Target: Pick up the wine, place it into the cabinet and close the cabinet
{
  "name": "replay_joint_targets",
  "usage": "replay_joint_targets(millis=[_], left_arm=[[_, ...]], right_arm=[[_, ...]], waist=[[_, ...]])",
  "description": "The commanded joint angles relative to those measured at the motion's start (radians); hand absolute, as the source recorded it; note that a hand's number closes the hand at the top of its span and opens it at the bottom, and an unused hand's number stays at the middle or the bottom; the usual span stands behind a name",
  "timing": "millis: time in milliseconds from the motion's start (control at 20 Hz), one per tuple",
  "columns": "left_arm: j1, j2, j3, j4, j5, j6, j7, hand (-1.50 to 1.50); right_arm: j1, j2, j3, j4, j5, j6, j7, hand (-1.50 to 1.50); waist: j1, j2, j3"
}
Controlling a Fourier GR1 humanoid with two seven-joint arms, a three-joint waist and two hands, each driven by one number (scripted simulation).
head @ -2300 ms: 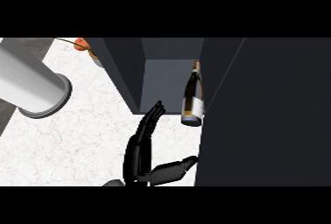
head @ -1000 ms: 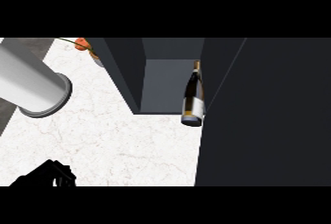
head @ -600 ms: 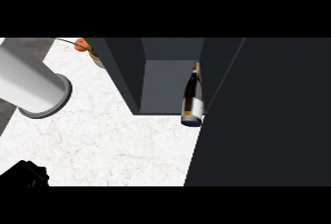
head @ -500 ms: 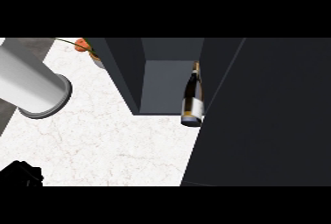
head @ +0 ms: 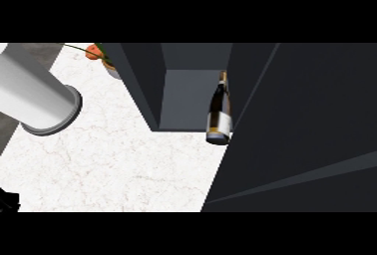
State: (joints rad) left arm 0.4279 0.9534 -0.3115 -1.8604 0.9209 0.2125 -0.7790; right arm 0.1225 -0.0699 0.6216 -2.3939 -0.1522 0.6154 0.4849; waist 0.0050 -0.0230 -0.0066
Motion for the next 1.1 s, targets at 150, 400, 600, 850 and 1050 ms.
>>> replay_joint_targets(millis=[150, 400, 600, 850, 1050], left_arm=[[0.021, 0.019, 0.038, 0.021, 0.029, -0.070, -0.009, 1.50], [0.022, 0.037, 0.059, 0.019, 0.035, -0.095, -0.009, 1.50], [0.035, 0.043, 0.069, 0.028, 0.039, -0.121, -0.019, 1.50], [0.033, 0.049, 0.069, 0.033, 0.044, -0.171, -0.023, 1.50], [0.039, 0.053, 0.073, 0.045, 0.044, -0.180, -0.022, 1.50]], right_arm=[[-0.092, 0.066, 0.256, 0.073, 0.119, -0.209, -0.012, 1.50], [-0.129, 0.064, 0.256, 0.095, 0.126, -0.238, -0.010, 1.50], [-0.154, 0.063, 0.231, 0.114, 0.102, -0.252, -0.022, 1.50], [-0.184, 0.062, 0.203, 0.144, 0.084, -0.257, -0.050, 1.50], [-0.150, 0.062, 0.166, 0.160, 0.046, -0.279, -0.063, 1.50]], waist=[[0.023, 0.003, -0.002], [0.033, 0.004, -0.003], [0.054, 0.009, -0.005], [0.067, 0.016, -0.007], [0.078, 0.025, -0.009]])
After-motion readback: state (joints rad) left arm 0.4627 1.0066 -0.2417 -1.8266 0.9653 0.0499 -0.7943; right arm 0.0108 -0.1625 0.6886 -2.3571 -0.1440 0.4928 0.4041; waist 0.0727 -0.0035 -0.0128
